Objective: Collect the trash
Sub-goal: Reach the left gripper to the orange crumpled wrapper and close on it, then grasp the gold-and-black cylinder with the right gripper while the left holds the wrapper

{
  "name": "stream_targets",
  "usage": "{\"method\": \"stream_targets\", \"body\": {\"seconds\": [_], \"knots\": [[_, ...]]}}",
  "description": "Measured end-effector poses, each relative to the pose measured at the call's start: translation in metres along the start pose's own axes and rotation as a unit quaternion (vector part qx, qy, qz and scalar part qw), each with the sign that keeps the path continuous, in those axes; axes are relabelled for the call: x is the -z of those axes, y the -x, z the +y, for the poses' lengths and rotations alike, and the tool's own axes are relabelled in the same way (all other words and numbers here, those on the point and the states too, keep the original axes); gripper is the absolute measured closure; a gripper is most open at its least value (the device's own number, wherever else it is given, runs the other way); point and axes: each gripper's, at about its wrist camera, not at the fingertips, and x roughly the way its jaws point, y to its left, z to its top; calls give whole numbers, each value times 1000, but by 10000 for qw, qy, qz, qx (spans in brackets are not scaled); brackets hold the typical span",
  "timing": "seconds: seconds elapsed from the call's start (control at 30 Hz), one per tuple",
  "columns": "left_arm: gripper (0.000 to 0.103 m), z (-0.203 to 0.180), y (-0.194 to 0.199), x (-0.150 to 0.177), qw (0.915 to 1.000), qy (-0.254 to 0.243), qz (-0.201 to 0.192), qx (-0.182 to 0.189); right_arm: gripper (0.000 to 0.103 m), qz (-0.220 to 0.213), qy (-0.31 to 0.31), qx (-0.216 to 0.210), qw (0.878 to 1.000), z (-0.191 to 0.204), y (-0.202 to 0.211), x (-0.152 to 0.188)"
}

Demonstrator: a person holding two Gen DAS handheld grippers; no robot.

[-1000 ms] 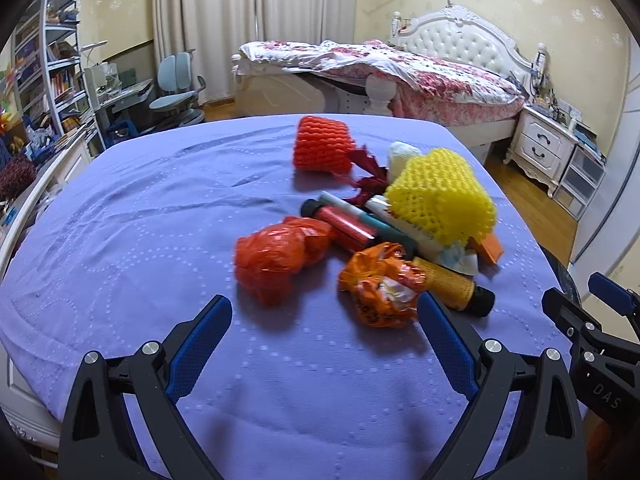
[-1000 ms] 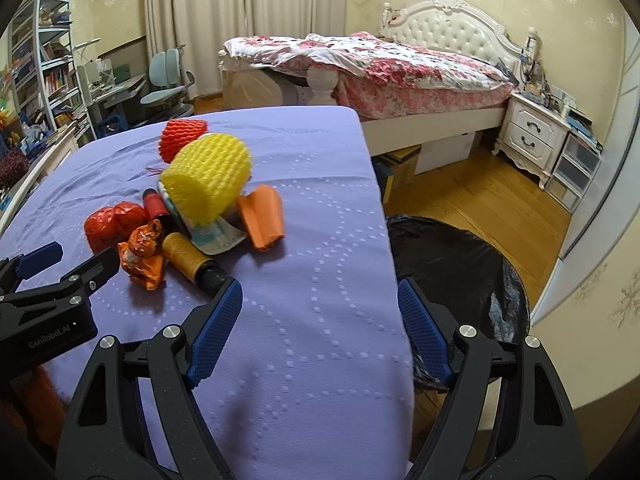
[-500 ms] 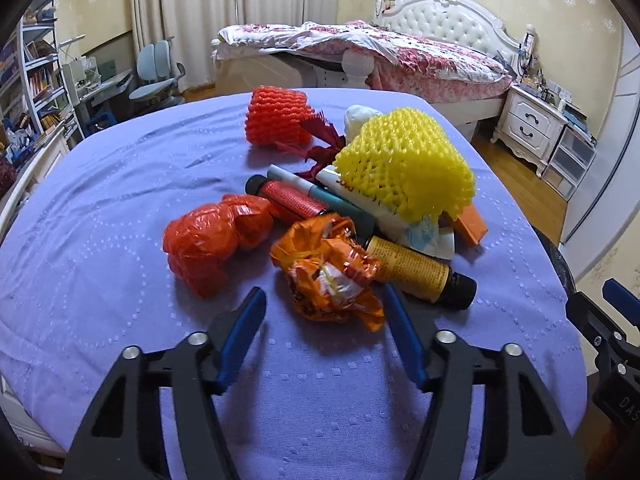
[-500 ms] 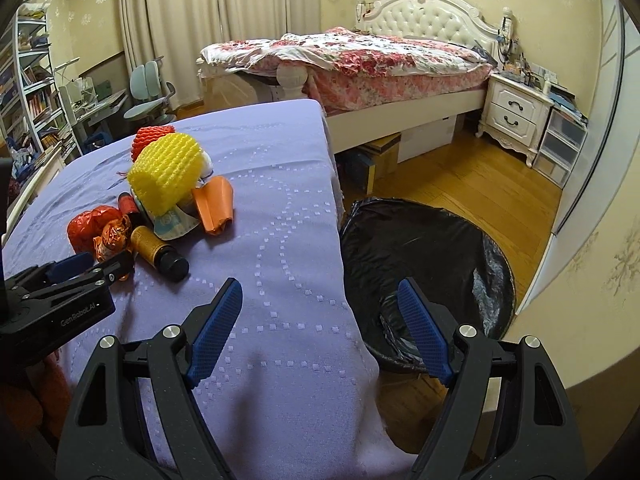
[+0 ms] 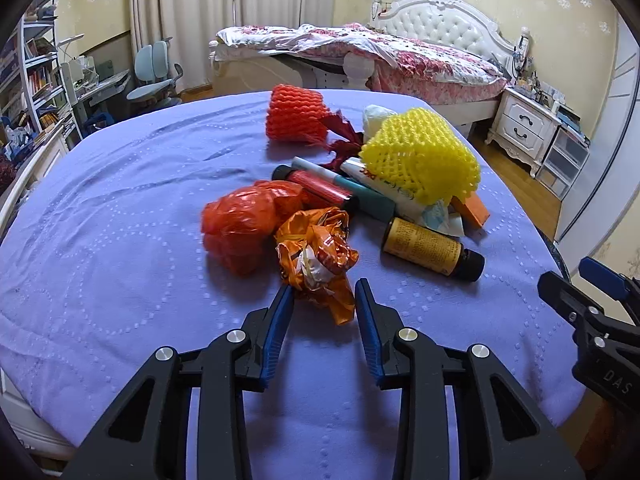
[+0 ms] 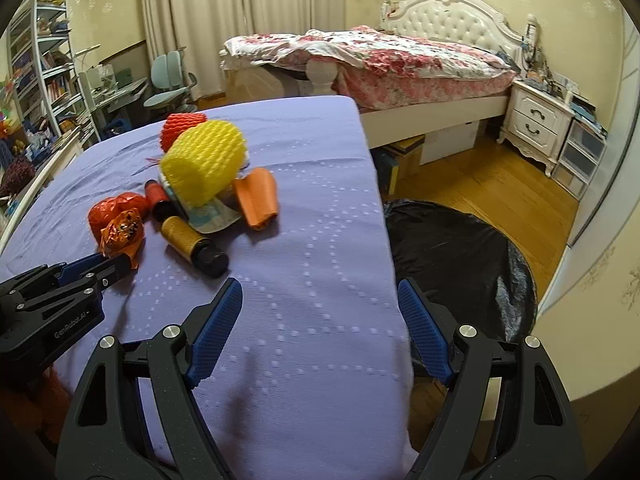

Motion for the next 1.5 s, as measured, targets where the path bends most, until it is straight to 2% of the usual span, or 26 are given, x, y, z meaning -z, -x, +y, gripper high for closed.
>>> {"method": "stream_targets", "body": {"seconds": [0.07,0.33,0.5,0.53,0.67,0.93,1.0,1.07,1.1,1.5], "knots": [[73,7,4,0,10000,56,-1,-6,25,2,85,-59,9999,7,-2,-2],[74,26,15,5,9998,180,-55,-36,26,51,264,-321,9991,27,-9,-10],[74,29,8,6,9997,202,59,138,27,148,337,-418,9984,37,-16,-11],[73,28,7,6,9996,196,50,175,27,165,338,-418,9984,37,-16,-10],[51,23,2,6,9998,99,10,182,27,177,293,-368,9987,33,-14,-8],[49,18,-12,0,9993,151,157,292,27,242,164,-272,9992,21,-15,0],[54,17,-13,1,9995,108,134,272,27,251,147,-269,9992,19,-16,1],[70,13,-14,1,9998,2,97,195,27,253,136,-274,9992,19,-16,1],[72,12,-14,1,9998,-39,81,169,27,253,134,-277,9992,18,-16,1],[74,26,10,13,9999,38,-36,159,27,225,333,-443,9982,34,-17,-2]]}}
